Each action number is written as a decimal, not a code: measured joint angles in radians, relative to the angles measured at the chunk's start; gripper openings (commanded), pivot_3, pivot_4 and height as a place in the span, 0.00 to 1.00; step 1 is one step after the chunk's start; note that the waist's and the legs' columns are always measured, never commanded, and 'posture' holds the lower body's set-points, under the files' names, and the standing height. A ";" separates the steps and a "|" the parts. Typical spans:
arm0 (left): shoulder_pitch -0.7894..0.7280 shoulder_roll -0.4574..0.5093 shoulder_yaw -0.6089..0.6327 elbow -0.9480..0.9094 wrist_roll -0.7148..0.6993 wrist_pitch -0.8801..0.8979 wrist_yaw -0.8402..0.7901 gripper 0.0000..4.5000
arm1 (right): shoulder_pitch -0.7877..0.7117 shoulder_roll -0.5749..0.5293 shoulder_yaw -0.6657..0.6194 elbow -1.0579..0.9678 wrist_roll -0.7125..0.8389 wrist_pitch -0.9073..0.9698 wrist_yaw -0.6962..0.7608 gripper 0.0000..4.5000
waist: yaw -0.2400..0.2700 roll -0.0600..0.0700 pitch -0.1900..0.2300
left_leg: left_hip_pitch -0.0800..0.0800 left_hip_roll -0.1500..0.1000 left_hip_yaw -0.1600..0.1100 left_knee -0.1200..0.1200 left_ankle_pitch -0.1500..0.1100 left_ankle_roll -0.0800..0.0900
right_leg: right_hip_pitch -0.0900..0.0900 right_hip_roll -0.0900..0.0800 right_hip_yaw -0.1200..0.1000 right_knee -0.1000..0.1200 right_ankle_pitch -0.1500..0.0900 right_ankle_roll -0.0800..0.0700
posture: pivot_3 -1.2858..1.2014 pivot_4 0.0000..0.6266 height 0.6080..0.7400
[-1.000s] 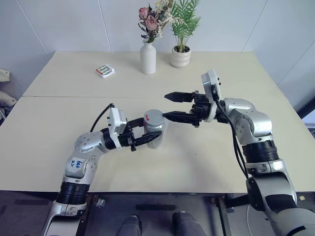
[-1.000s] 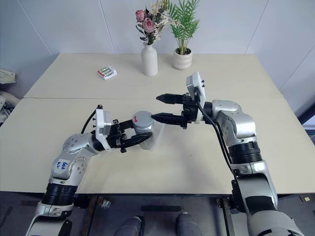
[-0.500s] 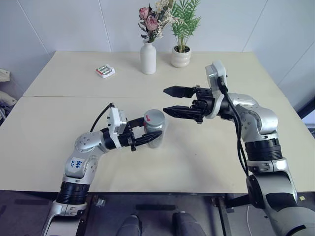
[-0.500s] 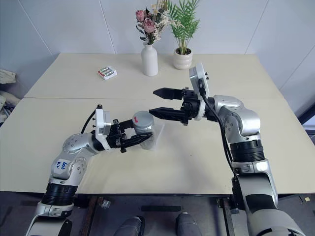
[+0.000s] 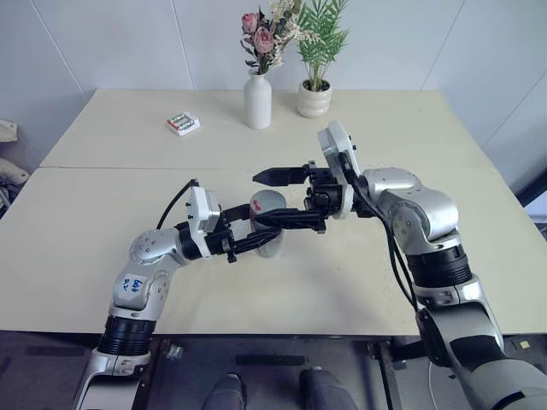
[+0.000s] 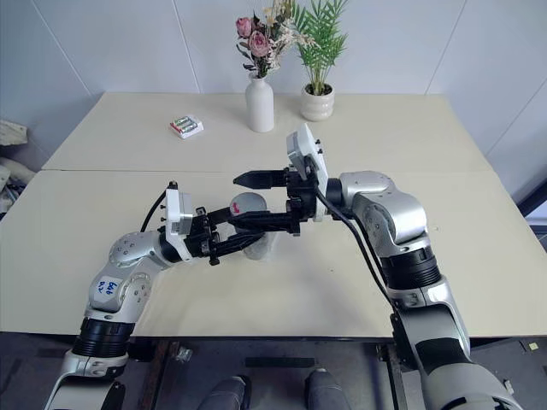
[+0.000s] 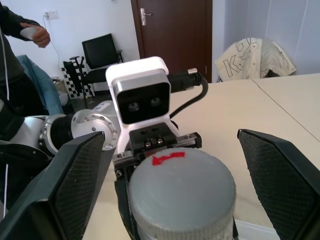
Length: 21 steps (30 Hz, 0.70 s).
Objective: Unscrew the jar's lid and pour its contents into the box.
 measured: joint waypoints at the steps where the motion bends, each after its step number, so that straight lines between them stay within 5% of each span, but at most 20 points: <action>1: 0.000 0.000 0.000 0.000 0.000 0.000 0.000 0.50 | 0.000 0.001 0.001 0.004 -0.006 -0.002 0.000 0.99 | 0.000 0.000 0.000 | 0.000 0.000 0.000 0.000 0.000 0.000 | 0.000 0.000 0.000 0.000 0.000 0.000 | 0.52 0.24 1.00; 21: 0.000 -0.004 0.000 0.000 0.000 0.000 0.001 0.50 | -0.001 0.013 0.025 0.043 -0.048 -0.024 0.015 0.99 | -0.001 0.000 0.000 | 0.000 0.000 0.000 0.000 0.000 0.000 | 0.000 0.000 0.000 0.000 0.000 0.000 | 0.52 0.24 1.00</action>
